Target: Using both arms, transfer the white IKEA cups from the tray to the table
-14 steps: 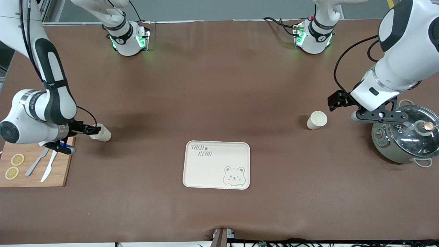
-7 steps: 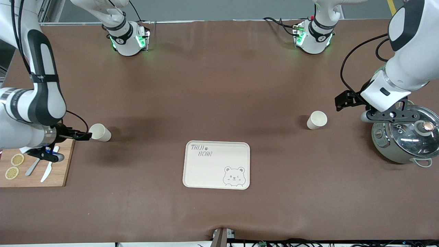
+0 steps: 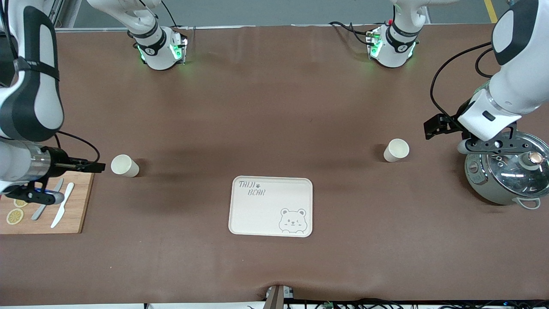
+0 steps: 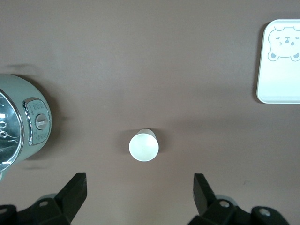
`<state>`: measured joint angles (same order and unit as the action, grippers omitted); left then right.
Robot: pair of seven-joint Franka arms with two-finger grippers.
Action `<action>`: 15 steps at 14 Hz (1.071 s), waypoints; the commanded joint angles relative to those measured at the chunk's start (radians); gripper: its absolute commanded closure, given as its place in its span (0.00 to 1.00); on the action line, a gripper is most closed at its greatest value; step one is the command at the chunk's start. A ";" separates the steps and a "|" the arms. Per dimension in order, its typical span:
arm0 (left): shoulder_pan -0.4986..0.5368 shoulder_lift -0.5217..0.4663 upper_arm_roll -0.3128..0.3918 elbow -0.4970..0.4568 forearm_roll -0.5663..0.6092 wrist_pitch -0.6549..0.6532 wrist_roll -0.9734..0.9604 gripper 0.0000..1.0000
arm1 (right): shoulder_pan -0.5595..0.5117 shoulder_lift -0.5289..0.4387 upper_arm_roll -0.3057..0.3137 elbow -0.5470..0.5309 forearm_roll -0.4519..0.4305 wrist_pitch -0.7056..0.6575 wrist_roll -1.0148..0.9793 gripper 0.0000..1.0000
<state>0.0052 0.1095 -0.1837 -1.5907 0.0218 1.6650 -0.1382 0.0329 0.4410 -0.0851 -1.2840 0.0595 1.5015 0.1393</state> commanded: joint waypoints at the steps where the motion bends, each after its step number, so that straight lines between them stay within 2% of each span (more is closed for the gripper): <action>1: 0.006 0.002 -0.005 0.020 0.007 -0.025 0.000 0.00 | -0.005 -0.031 0.034 0.049 0.023 -0.024 0.008 0.00; 3: 0.006 0.002 -0.005 0.020 0.007 -0.025 -0.003 0.00 | 0.001 -0.039 0.077 0.115 -0.032 -0.038 0.023 0.00; 5: 0.006 0.002 -0.005 0.021 0.007 -0.025 -0.004 0.00 | 0.001 -0.054 0.074 0.133 -0.036 -0.099 0.023 0.00; 7: 0.006 0.002 -0.005 0.021 0.007 -0.025 -0.004 0.00 | 0.004 -0.114 0.071 0.108 -0.026 -0.115 0.019 0.00; 10: 0.006 0.002 -0.005 0.021 0.007 -0.025 -0.001 0.00 | 0.007 -0.218 0.071 -0.013 -0.024 -0.075 0.017 0.00; 13: 0.006 0.002 -0.005 0.021 0.007 -0.025 -0.004 0.00 | 0.021 -0.358 0.070 -0.205 -0.027 0.031 0.016 0.00; 15: 0.006 0.002 -0.005 0.021 0.007 -0.025 -0.006 0.00 | 0.018 -0.403 0.068 -0.250 -0.027 0.039 0.014 0.00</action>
<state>0.0053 0.1095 -0.1837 -1.5896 0.0218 1.6640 -0.1382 0.0480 0.1404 -0.0187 -1.4073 0.0409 1.5014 0.1504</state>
